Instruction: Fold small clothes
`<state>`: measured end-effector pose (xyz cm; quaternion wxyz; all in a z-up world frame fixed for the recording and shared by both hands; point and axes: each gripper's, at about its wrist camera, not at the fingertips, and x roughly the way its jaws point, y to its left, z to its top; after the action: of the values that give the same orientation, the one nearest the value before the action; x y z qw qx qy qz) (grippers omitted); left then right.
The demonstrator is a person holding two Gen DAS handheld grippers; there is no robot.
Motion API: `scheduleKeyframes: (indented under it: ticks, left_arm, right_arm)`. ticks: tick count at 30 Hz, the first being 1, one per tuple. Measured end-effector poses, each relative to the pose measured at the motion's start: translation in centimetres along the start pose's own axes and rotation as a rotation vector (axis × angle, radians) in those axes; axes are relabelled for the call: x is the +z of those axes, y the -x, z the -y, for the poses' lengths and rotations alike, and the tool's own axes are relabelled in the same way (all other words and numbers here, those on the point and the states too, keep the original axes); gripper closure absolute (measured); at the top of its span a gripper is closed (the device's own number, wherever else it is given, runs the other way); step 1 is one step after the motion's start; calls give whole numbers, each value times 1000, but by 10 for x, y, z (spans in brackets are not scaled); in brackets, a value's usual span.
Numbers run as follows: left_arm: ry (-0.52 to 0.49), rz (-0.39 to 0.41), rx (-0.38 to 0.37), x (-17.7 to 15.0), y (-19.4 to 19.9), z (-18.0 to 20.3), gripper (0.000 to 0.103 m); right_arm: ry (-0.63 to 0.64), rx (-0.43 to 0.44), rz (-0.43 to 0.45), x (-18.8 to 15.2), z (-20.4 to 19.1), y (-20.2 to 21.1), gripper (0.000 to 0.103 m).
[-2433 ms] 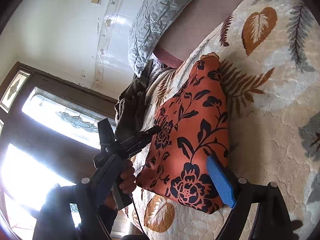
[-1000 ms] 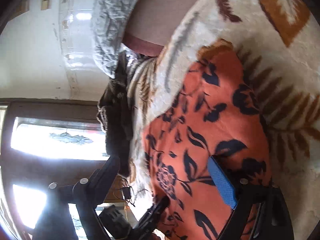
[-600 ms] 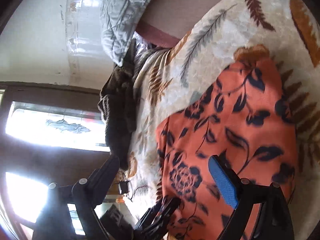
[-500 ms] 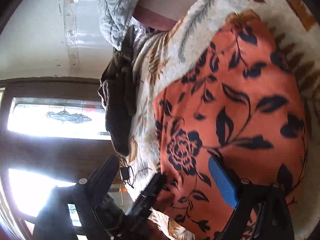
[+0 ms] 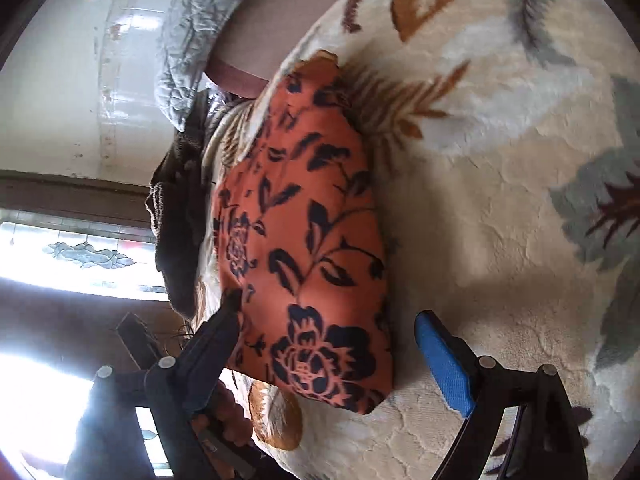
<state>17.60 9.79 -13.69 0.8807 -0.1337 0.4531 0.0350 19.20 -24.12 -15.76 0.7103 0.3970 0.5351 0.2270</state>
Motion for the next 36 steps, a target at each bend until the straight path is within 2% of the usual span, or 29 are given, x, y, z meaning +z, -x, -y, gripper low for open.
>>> scheduleKeyframes:
  ticks: [2,3,6,7,9,11,12,13,14,15,16,18,20,21,22,23,24,26,27,29,30,31,32,35,36]
  left_arm:
    - [1,0,3,0,-2,0,38]
    - [-1,0,5,1,-3,0,38]
    - [-3,-1,9,1,-3,1,38]
    - [-1,7,13,1,0,2,38]
    - [-4,39,21,1,11,5,39]
    - [-36,109,-1,2,27,11,39]
    - [-58,132,0,1,31,15,39]
    - [-85,125,6,-1,29,19,39]
    - [-112,85,30,-2,20,22,39]
    - [-122,29,61,-5,8,22,38]
    - [-98,9,50,-6,1,18,37]
    - [-46,0,2,-4,2,8,37]
    - [-21,-16,-26,-4,1,1,37]
    - [0,-28,-45,-4,-1,-3,37]
    - [20,-40,-62,-4,-2,-6,37]
    - [34,-47,-76,-4,-3,-8,37]
    - [46,-52,-87,-3,-3,-10,37]
    - [77,-47,-112,2,2,-18,39]
    - [99,-17,-126,8,10,-24,39]
    - [125,54,-188,22,29,-35,39]
    - [135,68,-221,31,33,-39,39]
    - [139,69,-248,40,33,-41,39]
    - [124,52,-257,49,28,-38,39]
    - [41,-43,-263,78,-7,-19,39]
    - [18,-62,-239,86,-18,-12,39]
  right_arm:
    - [31,9,4,0,-5,-8,21]
    - [64,-4,5,1,-11,-11,30]
    - [149,-181,-35,3,-23,-30,63]
    - [184,-208,-19,0,-29,-27,69]
    - [298,-289,25,-10,-50,-22,74]
    - [341,-359,29,-15,-56,-26,74]
    - [337,-366,14,-15,-53,-30,69]
    - [306,-331,13,-13,-48,-30,65]
    - [262,-274,24,-10,-44,-26,61]
    - [222,-202,36,-8,-39,-19,41]
    - [182,-127,68,-8,-31,-8,25]
    - [94,-19,136,1,-19,6,16]
    - [15,44,113,18,-5,-1,16]
    - [-22,48,89,27,2,-11,16]
    - [-44,45,52,34,6,-24,26]
    - [-36,18,29,39,4,-35,43]
    - [28,-58,23,39,-8,-42,63]
    - [178,-181,64,30,-38,-41,64]
    - [210,-210,76,27,-44,-39,64]
    - [213,-231,87,26,-42,-37,56]
    - [205,-211,90,26,-38,-36,47]
    - [200,-178,96,22,-36,-33,33]
    - [206,-155,105,20,-34,-32,29]
    - [241,-97,101,7,-30,-36,29]
    - [249,-80,95,0,-28,-36,29]
